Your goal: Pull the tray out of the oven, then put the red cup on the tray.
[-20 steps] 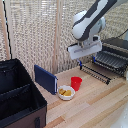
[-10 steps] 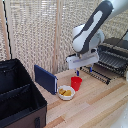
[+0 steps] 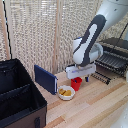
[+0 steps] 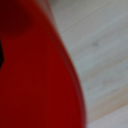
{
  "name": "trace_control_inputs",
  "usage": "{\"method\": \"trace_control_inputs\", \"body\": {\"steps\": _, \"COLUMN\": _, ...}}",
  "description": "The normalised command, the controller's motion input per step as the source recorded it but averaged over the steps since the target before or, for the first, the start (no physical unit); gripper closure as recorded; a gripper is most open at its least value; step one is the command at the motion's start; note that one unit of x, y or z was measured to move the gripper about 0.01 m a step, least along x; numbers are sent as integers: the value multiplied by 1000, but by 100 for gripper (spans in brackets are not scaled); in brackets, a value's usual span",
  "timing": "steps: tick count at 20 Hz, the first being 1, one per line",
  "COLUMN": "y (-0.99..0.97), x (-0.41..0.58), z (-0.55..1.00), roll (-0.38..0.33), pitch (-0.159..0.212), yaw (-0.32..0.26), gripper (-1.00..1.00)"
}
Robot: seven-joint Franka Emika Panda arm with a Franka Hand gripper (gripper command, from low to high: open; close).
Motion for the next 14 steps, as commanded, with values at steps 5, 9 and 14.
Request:
{"method": "trace_control_inputs", "body": {"steps": 5, "y": -6, "x": -77, "z": -2, "roll": 3, "pitch": -7, "yaw": 64, "gripper": 100}}
{"method": "trace_control_inputs", "body": {"steps": 9, "y": 21, "x": -10, "z": 0, "roll": -3, "pitch": 0, "yaw": 76, "gripper": 100}}
{"method": "trace_control_inputs", "body": {"steps": 14, "y": -7, "x": 55, "z": 209, "roll": 3, "pitch": -47, "yaw": -27, "gripper": 100}}
